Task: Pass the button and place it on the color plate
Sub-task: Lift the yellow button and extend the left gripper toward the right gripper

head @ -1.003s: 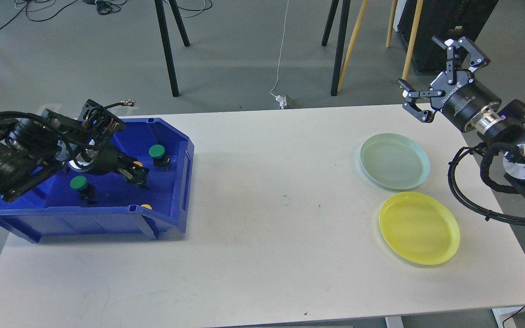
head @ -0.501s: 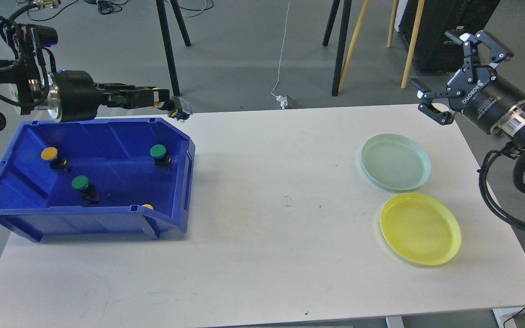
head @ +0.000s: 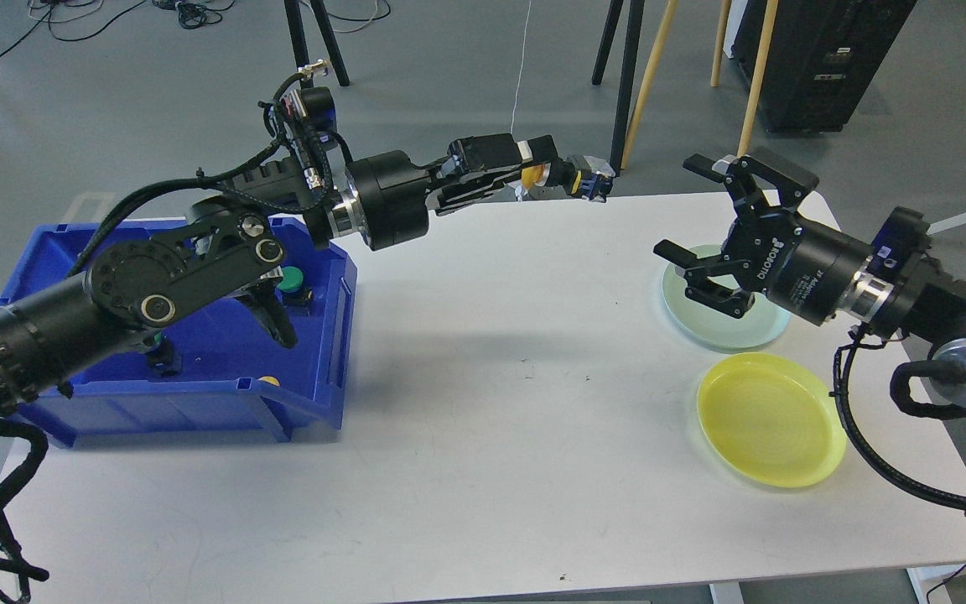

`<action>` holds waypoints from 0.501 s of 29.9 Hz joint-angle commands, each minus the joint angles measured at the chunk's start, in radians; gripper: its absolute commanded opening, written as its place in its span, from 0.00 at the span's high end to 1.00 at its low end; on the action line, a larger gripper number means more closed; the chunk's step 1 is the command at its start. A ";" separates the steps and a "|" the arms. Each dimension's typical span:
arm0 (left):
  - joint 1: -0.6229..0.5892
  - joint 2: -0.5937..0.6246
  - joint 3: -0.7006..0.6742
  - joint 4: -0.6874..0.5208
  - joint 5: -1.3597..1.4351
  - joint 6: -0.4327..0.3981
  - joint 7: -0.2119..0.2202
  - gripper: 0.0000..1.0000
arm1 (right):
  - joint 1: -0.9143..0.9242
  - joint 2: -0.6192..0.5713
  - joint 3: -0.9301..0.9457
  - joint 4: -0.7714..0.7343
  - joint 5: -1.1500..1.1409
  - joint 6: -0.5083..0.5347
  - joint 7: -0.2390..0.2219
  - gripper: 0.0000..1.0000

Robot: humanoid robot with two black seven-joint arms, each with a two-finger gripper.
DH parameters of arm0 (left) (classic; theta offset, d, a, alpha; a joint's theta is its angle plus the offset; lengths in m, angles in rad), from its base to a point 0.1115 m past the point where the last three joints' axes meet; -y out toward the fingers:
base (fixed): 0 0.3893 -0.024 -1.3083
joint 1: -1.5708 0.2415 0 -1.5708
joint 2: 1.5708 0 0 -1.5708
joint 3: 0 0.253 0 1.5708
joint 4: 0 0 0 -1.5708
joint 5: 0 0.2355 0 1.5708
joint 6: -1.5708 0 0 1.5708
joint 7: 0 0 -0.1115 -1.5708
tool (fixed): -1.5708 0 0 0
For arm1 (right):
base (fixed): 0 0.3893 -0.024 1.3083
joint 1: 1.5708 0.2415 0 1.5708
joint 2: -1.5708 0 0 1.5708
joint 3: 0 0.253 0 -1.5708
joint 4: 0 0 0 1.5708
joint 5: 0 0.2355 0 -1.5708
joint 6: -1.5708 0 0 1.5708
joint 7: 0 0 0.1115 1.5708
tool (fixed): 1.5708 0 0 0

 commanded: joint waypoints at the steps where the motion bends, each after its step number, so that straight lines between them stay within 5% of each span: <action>1: 0.008 -0.013 -0.015 0.017 -0.001 -0.002 0.000 0.95 | 0.031 0.068 -0.027 -0.042 0.001 -0.002 0.014 0.00; 15: 0.013 -0.056 -0.017 0.034 -0.021 0.001 0.000 0.95 | 0.083 0.169 -0.053 -0.123 0.004 -0.007 0.041 0.01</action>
